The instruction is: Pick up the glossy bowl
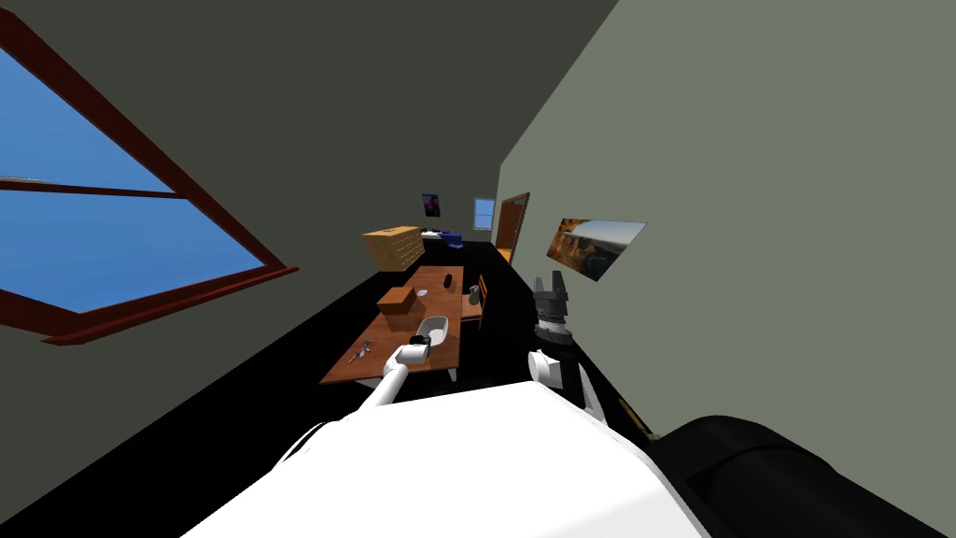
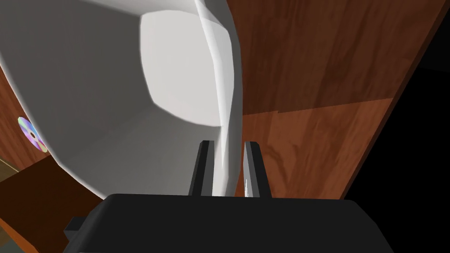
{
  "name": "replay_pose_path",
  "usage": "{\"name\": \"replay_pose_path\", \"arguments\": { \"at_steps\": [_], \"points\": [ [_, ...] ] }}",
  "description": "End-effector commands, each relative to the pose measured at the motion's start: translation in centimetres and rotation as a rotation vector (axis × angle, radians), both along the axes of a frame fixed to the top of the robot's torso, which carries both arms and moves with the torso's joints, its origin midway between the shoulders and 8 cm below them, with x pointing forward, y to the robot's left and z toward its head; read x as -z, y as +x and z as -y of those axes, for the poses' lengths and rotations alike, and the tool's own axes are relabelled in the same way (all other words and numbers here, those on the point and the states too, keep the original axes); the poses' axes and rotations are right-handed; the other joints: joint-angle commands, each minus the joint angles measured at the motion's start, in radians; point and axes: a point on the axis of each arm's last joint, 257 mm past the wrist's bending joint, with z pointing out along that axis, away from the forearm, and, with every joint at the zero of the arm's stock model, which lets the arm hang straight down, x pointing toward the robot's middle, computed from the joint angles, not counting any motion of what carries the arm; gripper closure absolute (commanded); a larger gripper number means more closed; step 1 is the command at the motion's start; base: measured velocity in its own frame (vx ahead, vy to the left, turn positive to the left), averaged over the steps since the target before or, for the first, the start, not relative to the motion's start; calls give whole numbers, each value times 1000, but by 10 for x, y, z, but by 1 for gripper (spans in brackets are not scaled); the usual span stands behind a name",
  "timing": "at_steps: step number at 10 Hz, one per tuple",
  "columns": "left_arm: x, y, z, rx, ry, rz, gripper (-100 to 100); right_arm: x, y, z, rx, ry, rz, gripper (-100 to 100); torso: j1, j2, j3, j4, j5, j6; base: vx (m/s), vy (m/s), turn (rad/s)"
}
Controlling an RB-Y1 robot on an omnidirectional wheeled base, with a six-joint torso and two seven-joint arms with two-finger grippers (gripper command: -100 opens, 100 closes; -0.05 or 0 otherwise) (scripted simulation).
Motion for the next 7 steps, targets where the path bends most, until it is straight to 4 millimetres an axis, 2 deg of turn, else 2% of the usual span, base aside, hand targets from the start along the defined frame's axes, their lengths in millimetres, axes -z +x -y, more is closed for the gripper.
{"name": "replay_pose_path", "arguments": {
  "at_steps": [1,2,3,5,6,7],
  "points": [
    [0,0,0,0,0,0,100,0,0,0,0,0,0,0,0,0,0,0,0,0,0,0,0],
    [0,0,0,0,0,-1,0,0,0,0,0,0,0,0,0,1,0,0,0,0,0,0,0],
    [-8,8,1,1,0,3,100,0,0,0,0,0,0,0,0,1,1,1,0,0,-45,4,3],
    [-16,14,2,1,1,2,100,0,0,0,0,0,0,0,-1,6,4,3,-1,0,-72,1,0],
    [-14,13,2,1,1,4,100,0,0,0,0,0,0,0,-1,8,5,3,-1,0,-36,-1,-1],
    [-14,12,3,1,1,1,0,0,0,0,0,0,0,0,-1,6,5,3,-1,0,-7,0,1]
  ]
}}
